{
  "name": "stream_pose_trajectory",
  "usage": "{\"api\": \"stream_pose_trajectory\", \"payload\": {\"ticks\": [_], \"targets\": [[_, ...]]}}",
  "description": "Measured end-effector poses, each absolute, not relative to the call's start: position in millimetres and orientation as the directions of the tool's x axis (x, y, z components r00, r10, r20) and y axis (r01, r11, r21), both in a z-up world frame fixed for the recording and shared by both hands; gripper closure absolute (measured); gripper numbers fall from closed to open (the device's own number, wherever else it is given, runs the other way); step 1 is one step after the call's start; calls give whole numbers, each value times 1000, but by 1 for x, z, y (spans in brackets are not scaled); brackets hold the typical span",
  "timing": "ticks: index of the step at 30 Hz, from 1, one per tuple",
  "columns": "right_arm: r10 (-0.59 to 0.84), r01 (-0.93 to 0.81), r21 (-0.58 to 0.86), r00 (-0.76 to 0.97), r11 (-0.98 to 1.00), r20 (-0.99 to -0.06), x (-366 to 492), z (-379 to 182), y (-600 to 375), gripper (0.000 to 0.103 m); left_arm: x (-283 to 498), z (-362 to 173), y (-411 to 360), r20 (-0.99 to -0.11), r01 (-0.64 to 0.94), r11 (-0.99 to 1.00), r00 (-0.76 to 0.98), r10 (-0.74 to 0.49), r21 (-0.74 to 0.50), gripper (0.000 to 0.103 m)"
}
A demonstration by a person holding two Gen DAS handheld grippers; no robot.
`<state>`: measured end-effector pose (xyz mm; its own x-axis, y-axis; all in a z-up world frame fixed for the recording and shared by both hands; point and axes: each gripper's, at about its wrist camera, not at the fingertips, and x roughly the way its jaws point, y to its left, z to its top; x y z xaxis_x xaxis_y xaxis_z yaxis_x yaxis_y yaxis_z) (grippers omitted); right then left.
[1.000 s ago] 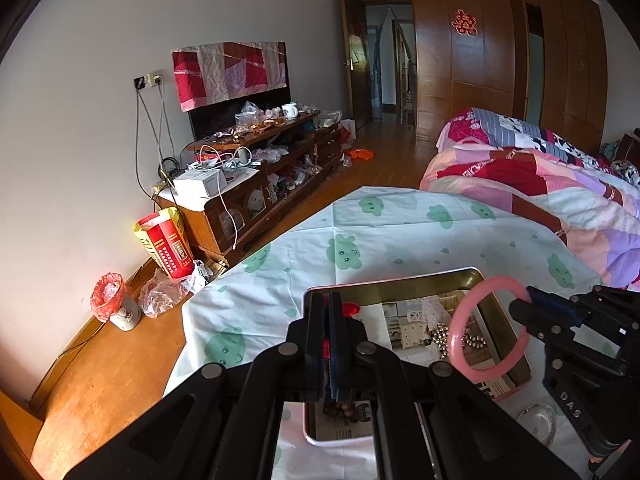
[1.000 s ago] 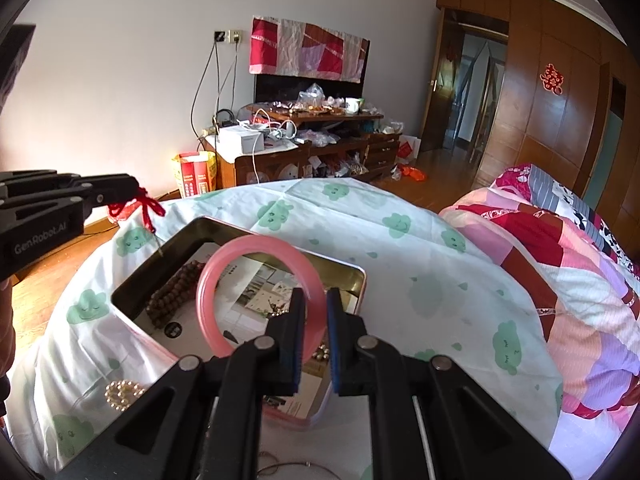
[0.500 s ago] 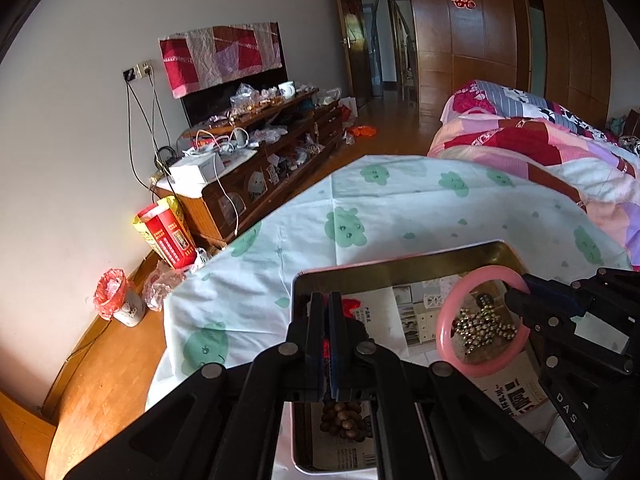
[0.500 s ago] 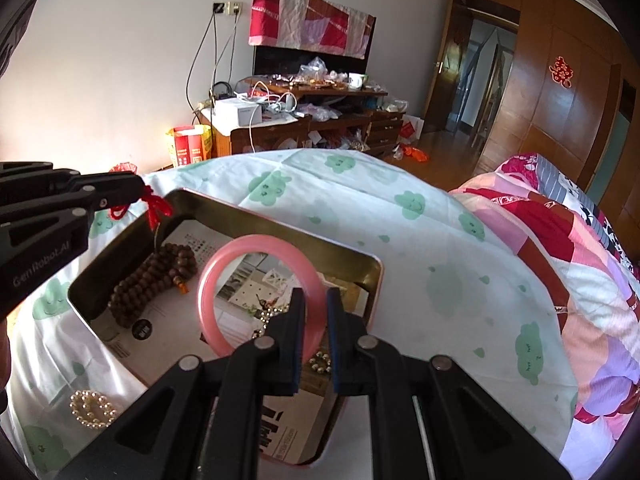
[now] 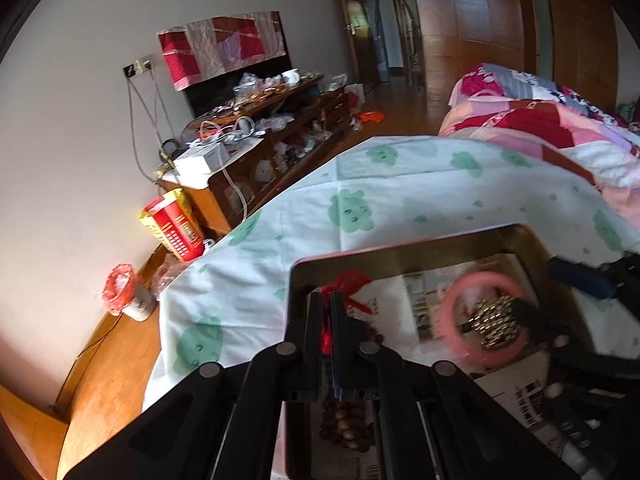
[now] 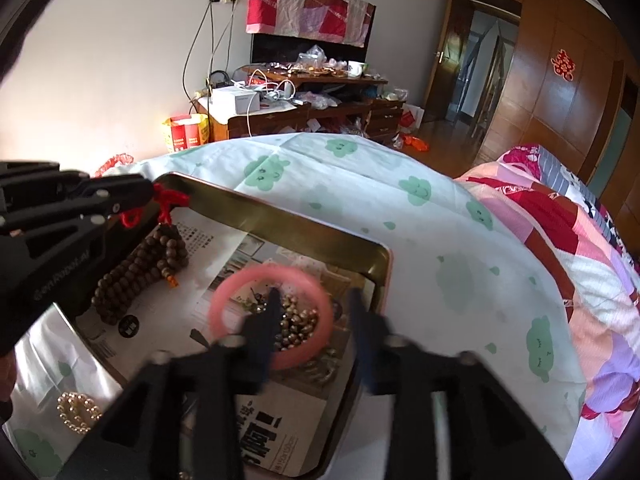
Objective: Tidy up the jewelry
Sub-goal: 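Lower the pink bangle into the tin and open the right tool, then withdraw both tools from the tin toward the remaining jewelry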
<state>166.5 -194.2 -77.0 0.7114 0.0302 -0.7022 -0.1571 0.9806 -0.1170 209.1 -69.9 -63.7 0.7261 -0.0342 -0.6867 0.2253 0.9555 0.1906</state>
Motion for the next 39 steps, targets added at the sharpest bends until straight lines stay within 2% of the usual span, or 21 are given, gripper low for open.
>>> {"api": "stream_pose_trajectory", "payload": {"ticks": [1,2,3,4,5,7,8,17,25,30,39], "targets": [[28,-151,-115,714,982,-700,165,-76,-196,59,208,-66,-67,-687,203,957,726,-7,205,86],[27,-146,-111,716,983,-698,163,-75,-197,59,208,-66,-66,-685,186,958,729,14,217,63],[35,-148,-103,718,984,-696,161,-75,-198,59,204,-66,-64,-671,165,958,741,37,234,50],[38,-148,-99,720,984,-693,158,-73,-199,59,200,-65,-63,-649,156,959,760,37,237,32],[34,-145,-103,723,984,-690,157,-72,-200,57,197,-63,-61,-633,152,960,773,33,235,26],[25,-133,-107,731,985,-682,152,-70,-201,46,194,-60,-58,-627,153,962,778,24,226,26],[30,-131,-98,735,987,-677,150,-68,-202,45,194,-59,-58,-632,156,963,774,19,220,25],[33,-107,-71,744,992,-668,122,-59,-218,45,161,-51,-52,-639,175,967,769,-16,186,25],[-4,-59,-68,727,996,-687,80,-70,-243,39,107,-55,-29,-634,174,968,773,-20,183,25],[-15,-40,-61,705,997,-709,59,-85,-251,39,85,-73,-24,-655,170,963,756,8,207,25],[-9,-39,-49,679,998,-734,41,-98,-248,39,75,-97,-18,-706,169,970,709,3,174,25]]}}
